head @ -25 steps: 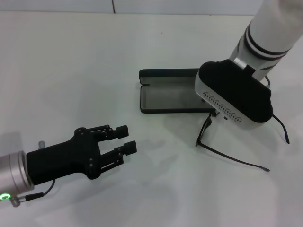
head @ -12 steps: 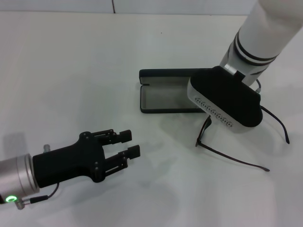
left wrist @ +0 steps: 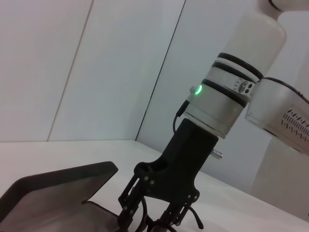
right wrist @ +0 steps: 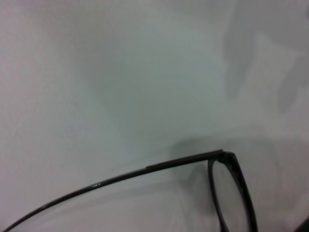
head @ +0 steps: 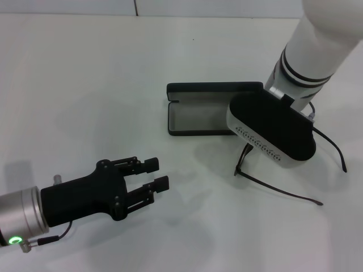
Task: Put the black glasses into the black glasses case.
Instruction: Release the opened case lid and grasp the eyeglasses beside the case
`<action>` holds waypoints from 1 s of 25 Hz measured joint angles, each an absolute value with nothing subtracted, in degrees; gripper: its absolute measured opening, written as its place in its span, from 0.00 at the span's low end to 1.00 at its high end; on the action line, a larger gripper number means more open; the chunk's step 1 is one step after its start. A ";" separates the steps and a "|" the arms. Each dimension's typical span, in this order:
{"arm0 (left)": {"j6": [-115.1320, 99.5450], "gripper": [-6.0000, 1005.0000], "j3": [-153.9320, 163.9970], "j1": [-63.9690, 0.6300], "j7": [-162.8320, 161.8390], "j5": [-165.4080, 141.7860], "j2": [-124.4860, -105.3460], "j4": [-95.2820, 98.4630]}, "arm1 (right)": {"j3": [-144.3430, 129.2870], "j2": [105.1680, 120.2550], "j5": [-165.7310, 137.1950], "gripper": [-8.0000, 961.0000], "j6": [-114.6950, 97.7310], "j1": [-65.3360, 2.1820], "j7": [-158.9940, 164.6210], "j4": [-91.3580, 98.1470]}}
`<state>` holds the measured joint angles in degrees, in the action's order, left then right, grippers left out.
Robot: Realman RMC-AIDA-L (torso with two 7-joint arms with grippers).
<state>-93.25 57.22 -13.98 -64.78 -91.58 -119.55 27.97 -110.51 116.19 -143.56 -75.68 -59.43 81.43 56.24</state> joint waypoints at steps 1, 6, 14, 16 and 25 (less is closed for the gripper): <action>-93.25 0.46 57.22 -13.98 -64.78 -91.58 -119.54 27.97 | -110.57 116.19 -143.49 0.65 -75.65 -59.43 81.47 56.25; -93.25 0.46 57.21 -13.97 -64.77 -91.59 -119.53 27.95 | -110.95 116.19 -142.91 0.65 -75.49 -59.42 81.54 56.25; -93.25 0.46 57.21 -13.79 -64.78 -91.58 -119.53 27.95 | -111.49 116.19 -142.90 0.50 -74.16 -59.61 81.64 56.39; -93.25 0.46 57.21 -13.71 -64.78 -91.58 -119.53 27.95 | -111.52 116.19 -142.90 0.50 -74.16 -59.63 81.74 56.78; -93.25 0.46 57.21 -13.63 -64.78 -91.58 -119.53 27.95 | -112.25 116.19 -143.13 0.37 -74.20 -59.38 82.27 57.07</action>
<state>-93.25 57.21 -13.63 -64.78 -91.58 -119.53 27.95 -112.25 116.19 -143.13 -74.20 -59.38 82.27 57.07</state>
